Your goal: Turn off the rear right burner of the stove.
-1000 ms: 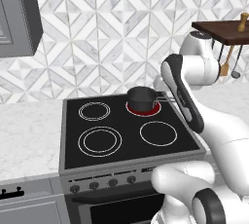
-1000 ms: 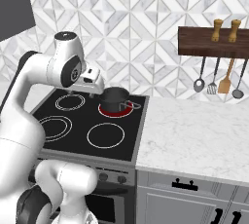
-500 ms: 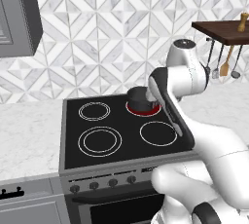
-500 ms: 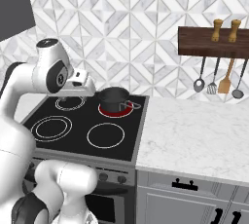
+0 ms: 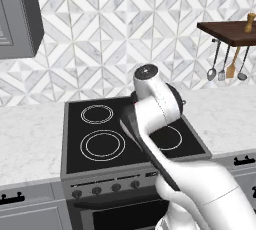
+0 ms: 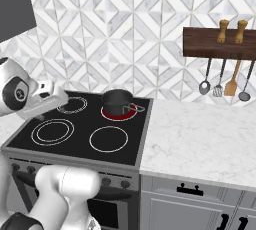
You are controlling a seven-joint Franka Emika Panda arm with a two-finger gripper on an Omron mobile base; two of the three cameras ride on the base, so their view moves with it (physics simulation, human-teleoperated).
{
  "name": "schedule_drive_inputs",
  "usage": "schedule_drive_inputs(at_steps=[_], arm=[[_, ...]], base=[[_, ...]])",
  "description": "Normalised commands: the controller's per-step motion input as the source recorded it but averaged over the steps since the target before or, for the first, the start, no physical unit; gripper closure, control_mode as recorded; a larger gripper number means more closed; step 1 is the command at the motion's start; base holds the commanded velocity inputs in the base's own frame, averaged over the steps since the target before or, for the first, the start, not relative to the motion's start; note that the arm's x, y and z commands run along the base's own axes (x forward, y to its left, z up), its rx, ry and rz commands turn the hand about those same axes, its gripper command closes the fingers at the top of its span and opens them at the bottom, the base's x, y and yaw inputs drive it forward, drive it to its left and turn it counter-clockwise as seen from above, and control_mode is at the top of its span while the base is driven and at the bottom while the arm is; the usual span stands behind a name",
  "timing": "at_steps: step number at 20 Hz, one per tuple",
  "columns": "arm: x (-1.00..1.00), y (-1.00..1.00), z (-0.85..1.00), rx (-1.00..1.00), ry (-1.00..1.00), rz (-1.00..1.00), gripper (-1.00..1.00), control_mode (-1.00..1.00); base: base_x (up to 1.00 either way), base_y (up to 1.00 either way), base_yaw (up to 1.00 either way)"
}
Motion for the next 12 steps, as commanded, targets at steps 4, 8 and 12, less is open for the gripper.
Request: schedule_drive_inputs(at_steps=[4, 8, 12], arm=[[-0.52, 0.65, -0.49, -0.33, 0.05, 0.23, -1.00, -1.00], [-0.37, 0.69, -0.72, -0.46, 0.09, 0.27, -1.00, -1.00], [-0.22, 0.58, -0.78, -0.53, 0.08, 0.27, -1.00, -1.00]], base=[[0.00, 0.00, 0.00], [0.00, 0.00, 0.00], [0.00, 0.00, 0.00]])
